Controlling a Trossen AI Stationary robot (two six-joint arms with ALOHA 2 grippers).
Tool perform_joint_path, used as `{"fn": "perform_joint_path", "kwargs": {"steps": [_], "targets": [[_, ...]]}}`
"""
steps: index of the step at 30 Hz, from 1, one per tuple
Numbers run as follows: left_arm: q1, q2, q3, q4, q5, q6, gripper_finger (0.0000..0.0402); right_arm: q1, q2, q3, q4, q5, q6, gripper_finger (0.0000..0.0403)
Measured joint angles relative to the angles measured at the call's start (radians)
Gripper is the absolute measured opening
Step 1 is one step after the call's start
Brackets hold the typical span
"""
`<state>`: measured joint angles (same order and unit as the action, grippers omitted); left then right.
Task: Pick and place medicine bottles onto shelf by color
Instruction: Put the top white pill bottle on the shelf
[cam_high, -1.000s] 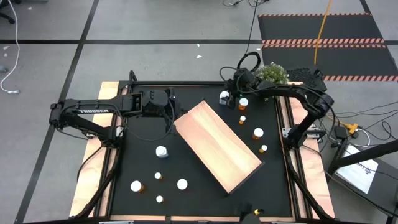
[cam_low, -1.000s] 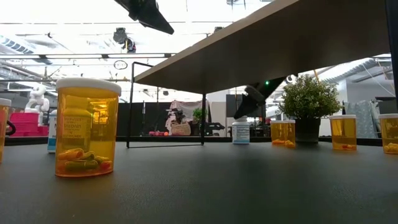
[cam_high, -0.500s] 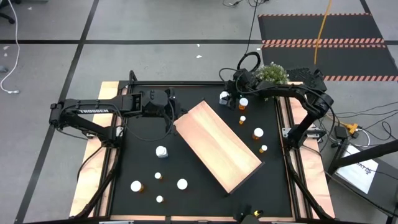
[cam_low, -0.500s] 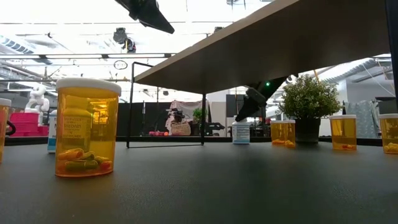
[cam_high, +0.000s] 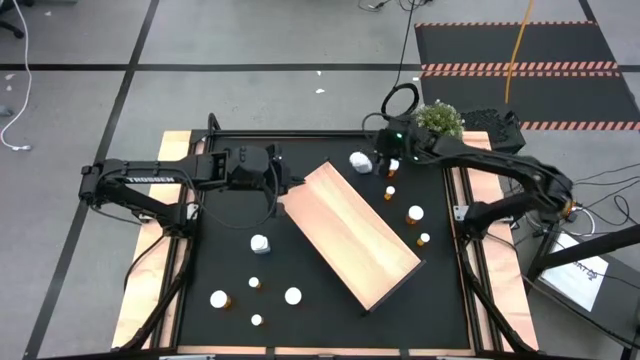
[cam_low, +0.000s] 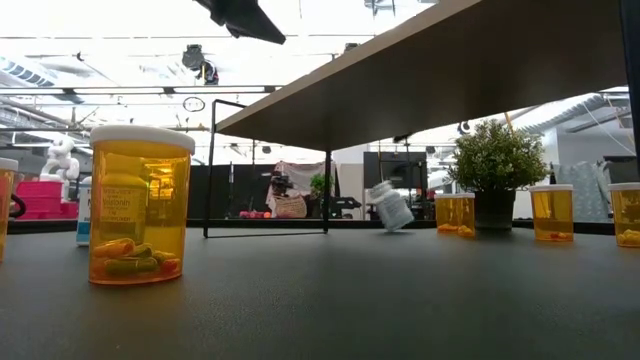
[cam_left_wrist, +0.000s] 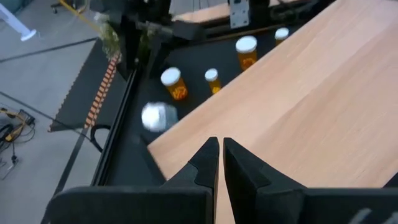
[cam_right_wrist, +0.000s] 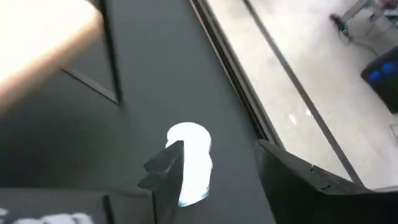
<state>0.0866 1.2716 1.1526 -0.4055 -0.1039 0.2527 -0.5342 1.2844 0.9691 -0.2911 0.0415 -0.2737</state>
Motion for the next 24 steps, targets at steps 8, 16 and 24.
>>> {"fn": "perform_joint_path", "kwargs": {"steps": [8,16,24], "targets": [[-0.042,0.000,0.000,0.018,0.002,-0.025,0.0026,0.115,-0.135,-0.017,-0.034,0.093,0.085,0.0130],[-0.056,0.000,0.000,0.015,0.001,-0.046,0.0026,0.099,-0.102,-0.078,0.020,0.093,0.108,0.0123],[-0.002,0.000,0.000,0.020,-0.004,-0.056,0.0026,-0.005,-0.014,-0.089,0.079,0.068,0.028,0.0141]]}}
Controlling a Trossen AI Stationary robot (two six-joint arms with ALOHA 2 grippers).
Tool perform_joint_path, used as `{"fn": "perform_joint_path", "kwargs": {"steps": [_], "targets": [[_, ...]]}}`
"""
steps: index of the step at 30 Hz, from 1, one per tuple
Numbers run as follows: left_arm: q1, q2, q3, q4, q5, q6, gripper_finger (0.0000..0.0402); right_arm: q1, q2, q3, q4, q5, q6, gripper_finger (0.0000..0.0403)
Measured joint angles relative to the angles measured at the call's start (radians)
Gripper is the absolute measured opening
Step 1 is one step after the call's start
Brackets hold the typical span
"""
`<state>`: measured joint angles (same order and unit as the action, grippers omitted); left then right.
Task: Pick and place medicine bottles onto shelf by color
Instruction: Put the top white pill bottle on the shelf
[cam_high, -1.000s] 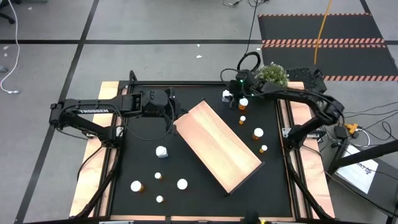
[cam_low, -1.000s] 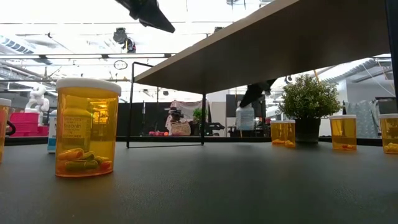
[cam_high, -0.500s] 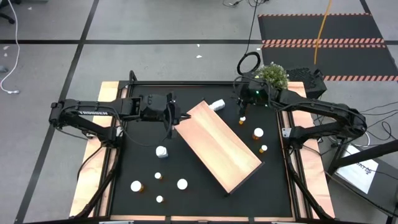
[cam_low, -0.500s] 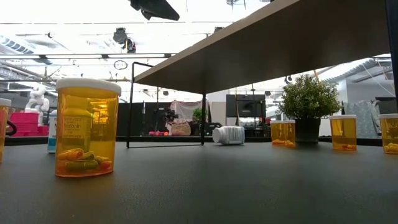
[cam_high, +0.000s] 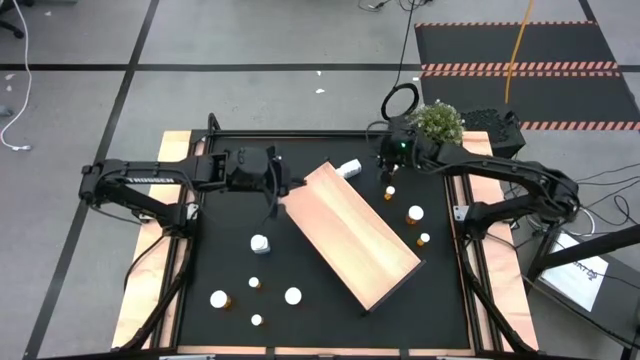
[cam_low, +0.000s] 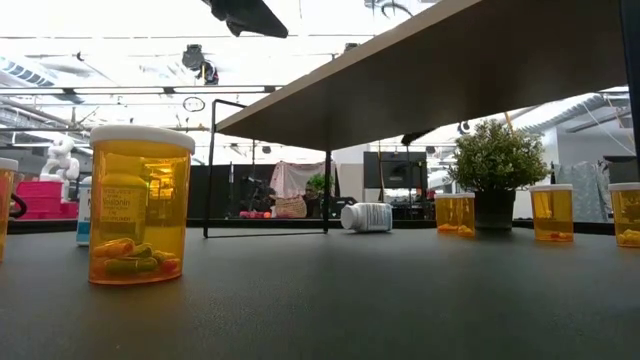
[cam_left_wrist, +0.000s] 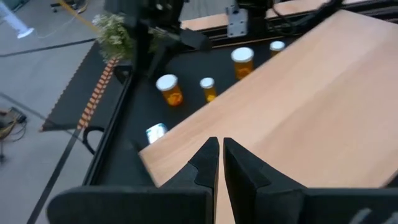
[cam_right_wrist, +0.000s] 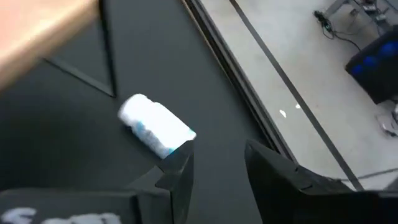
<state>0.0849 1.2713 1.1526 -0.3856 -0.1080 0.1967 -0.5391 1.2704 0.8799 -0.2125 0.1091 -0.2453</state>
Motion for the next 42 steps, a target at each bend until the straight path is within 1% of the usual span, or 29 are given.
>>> {"fn": "perform_joint_path", "kwargs": {"steps": [1,5,9,12,15,17,19,23,25,31,35,42], "targets": [[0.011,0.000,0.000,0.005,0.000,-0.008,0.0026,-0.021,0.018,0.000,0.022,-0.031,-0.002,0.0143],[0.056,0.000,0.000,0.034,-0.001,-0.052,0.0026,-0.102,0.104,0.000,0.097,-0.226,-0.031,0.0149],[0.085,0.000,0.000,0.041,-0.002,-0.088,0.0026,-0.161,0.177,0.013,0.108,-0.309,-0.081,0.0159],[0.097,0.000,0.000,0.040,-0.001,-0.106,0.0026,-0.195,0.213,0.024,0.108,-0.389,-0.090,0.0173],[0.104,0.000,0.000,0.050,-0.001,-0.110,0.0026,-0.206,0.258,0.065,0.124,-0.399,0.008,0.0197],[0.109,0.000,0.000,0.059,-0.001,-0.111,0.0026,-0.197,0.285,0.092,0.110,-0.397,0.029,0.0217],[0.111,0.000,0.000,0.060,-0.002,-0.110,0.0026,-0.173,0.301,0.116,0.060,-0.396,-0.020,0.0238],[0.111,0.000,0.000,0.060,-0.010,-0.104,0.0026,-0.135,0.306,0.142,-0.005,-0.403,-0.205,0.0265],[0.110,0.000,0.000,0.054,-0.010,-0.105,0.0026,-0.129,0.307,0.144,0.011,-0.406,-0.256,0.0270],[0.110,0.000,0.000,0.037,-0.012,-0.102,0.0026,-0.134,0.324,0.146,0.066,-0.507,-0.328,0.0273],[0.109,0.000,0.000,0.026,-0.013,-0.090,0.0026,-0.135,0.353,0.148,0.073,-0.507,-0.346,0.0273],[0.105,0.000,0.000,0.013,-0.013,-0.087,0.0026,-0.113,0.459,0.214,0.005,-0.506,-0.378,0.0273]]}}
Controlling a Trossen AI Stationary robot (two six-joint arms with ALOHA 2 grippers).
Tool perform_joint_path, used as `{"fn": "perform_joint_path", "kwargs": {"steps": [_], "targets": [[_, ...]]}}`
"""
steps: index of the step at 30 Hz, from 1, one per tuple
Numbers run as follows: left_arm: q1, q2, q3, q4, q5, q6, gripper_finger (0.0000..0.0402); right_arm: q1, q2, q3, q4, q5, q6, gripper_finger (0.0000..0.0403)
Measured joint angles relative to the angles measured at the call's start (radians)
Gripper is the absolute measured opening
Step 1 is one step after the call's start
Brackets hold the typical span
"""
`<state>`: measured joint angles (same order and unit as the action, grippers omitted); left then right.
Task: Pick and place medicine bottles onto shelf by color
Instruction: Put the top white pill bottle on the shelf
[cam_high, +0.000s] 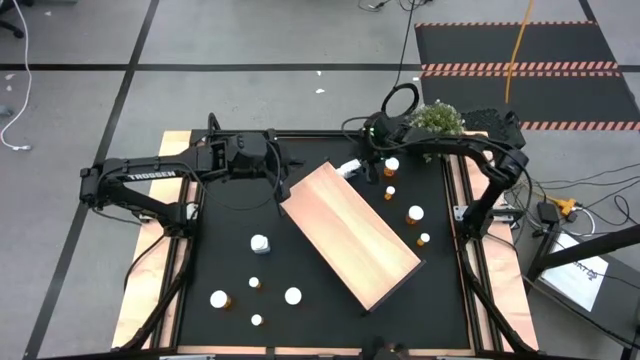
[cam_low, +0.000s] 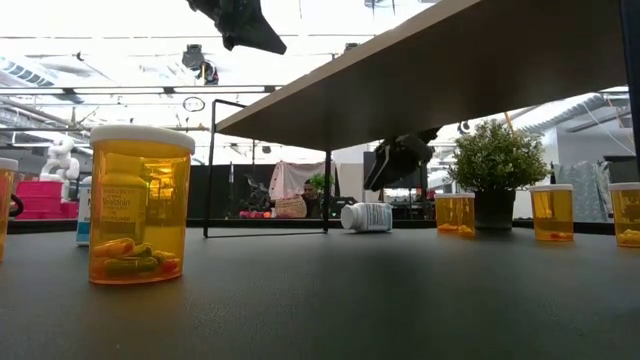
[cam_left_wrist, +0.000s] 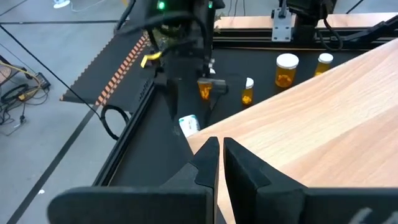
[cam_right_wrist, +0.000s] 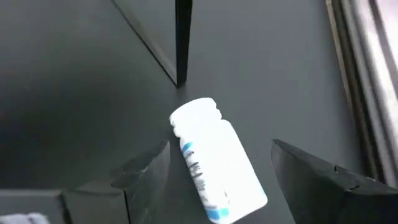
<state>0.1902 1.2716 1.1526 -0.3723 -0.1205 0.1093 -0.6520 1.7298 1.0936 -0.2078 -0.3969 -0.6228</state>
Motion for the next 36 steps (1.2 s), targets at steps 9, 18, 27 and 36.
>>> {"fn": "perform_joint_path", "kwargs": {"steps": [9,18,27,36], "targets": [[-0.003,0.000,0.000,0.001,0.002,0.016,0.0026,0.014,0.112,0.074,-0.067,0.054,-0.063,0.0268],[-0.003,0.000,0.000,0.003,0.001,0.019,0.0026,0.015,0.148,0.074,-0.078,0.132,-0.101,0.0223],[-0.004,0.000,0.000,0.002,0.001,0.043,0.0026,0.015,0.142,0.075,-0.112,0.134,-0.097,0.0148],[-0.004,0.000,0.000,0.002,0.002,0.054,0.0026,0.015,0.024,0.074,-0.207,0.196,-0.012,0.0166]]}}
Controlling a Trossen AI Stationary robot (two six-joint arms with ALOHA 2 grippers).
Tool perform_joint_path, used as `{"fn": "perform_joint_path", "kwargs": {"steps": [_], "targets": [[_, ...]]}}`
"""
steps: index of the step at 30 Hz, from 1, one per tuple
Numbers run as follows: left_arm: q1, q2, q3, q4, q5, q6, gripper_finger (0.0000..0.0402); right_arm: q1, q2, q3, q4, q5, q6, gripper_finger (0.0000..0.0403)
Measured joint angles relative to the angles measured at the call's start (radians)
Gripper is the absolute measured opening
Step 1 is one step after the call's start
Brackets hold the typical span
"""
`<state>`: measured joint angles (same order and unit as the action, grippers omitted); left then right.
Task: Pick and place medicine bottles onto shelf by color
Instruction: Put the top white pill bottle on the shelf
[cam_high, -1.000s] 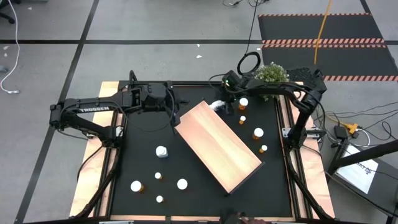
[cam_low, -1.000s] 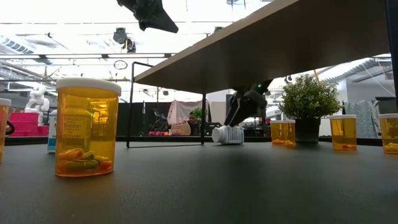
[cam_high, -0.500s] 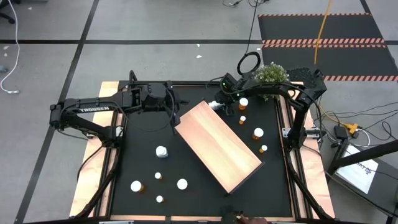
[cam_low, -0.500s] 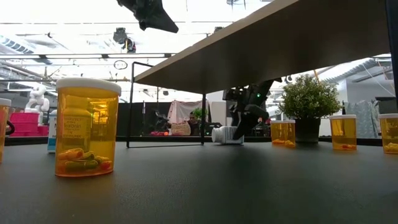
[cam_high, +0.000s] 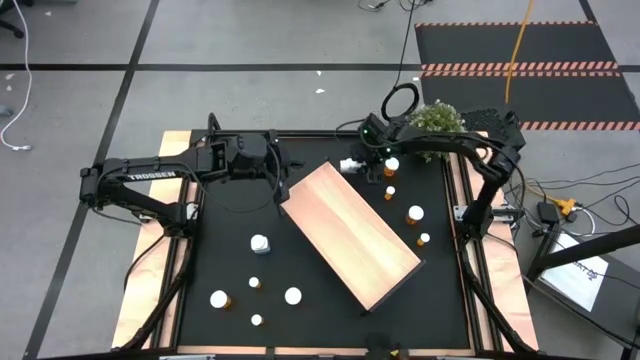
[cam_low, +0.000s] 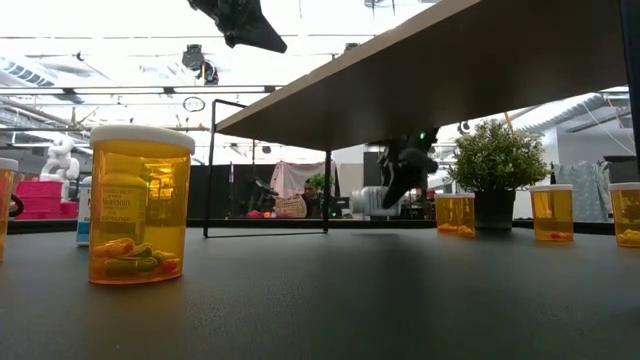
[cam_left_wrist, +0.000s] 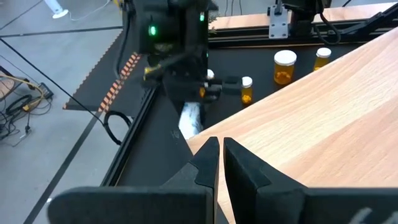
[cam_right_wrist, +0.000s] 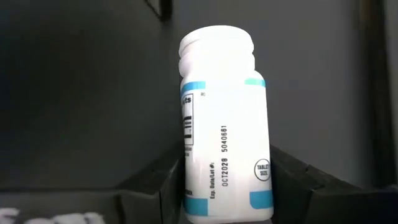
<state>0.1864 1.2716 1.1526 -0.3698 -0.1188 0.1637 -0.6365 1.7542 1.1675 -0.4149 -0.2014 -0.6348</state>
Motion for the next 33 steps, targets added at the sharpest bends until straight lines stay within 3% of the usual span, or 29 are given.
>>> {"fn": "perform_joint_path", "kwargs": {"steps": [5,14,16,20,26,33], "targets": [[-0.010,0.000,0.000,0.005,0.013,0.038,0.0026,-0.001,-0.131,0.000,-0.063,0.071,0.094,0.0160],[-0.086,0.000,0.000,0.005,0.014,0.054,0.0026,0.022,-0.384,0.000,-0.175,0.067,0.299,0.0164],[-0.114,0.000,0.000,0.005,0.016,0.054,0.0026,0.039,-0.430,-0.001,-0.178,0.038,0.334,0.0163],[-0.179,0.000,0.000,0.008,0.016,0.064,0.0034,0.084,-0.500,-0.001,-0.157,-0.116,0.416,0.0164],[-0.291,0.001,0.000,0.041,-0.017,0.053,0.0098,0.210,-0.546,-0.073,0.013,-0.246,0.519,0.0166],[-0.414,0.022,-0.001,0.063,-0.129,0.067,0.0182,0.369,-0.570,-0.216,0.293,-0.250,0.644,0.0166]]}}
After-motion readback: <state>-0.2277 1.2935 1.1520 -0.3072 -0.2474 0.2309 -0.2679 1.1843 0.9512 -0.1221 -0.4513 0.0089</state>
